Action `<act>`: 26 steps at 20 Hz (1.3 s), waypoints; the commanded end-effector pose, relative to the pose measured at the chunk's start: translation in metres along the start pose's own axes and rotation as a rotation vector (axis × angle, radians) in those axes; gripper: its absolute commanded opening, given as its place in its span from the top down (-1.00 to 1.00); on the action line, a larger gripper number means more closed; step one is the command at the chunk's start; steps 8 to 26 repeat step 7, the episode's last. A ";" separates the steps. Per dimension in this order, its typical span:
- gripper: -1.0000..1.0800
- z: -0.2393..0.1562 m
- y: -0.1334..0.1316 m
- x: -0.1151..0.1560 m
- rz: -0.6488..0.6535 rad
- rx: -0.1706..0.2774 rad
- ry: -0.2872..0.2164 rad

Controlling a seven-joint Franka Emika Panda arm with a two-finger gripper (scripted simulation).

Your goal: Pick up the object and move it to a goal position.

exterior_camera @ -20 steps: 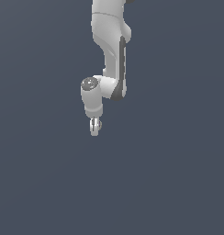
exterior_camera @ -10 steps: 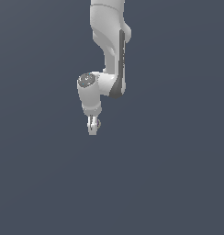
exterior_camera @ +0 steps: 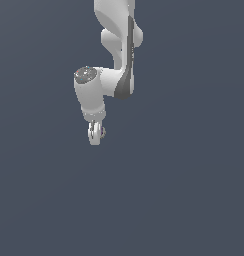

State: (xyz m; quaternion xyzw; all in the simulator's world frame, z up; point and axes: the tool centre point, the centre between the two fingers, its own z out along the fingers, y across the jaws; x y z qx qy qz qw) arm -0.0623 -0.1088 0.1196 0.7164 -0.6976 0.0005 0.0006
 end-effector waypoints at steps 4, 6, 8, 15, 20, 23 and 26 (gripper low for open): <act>1.00 -0.017 -0.008 0.004 -0.001 0.000 0.000; 1.00 -0.018 -0.009 0.004 -0.001 0.000 -0.001; 1.00 -0.019 -0.009 0.004 -0.001 0.000 -0.001; 1.00 -0.019 -0.009 0.004 -0.001 0.000 -0.001; 1.00 -0.019 -0.009 0.004 -0.001 0.000 -0.001; 1.00 -0.019 -0.009 0.004 -0.001 0.000 -0.001; 1.00 -0.019 -0.009 0.004 -0.001 0.000 -0.001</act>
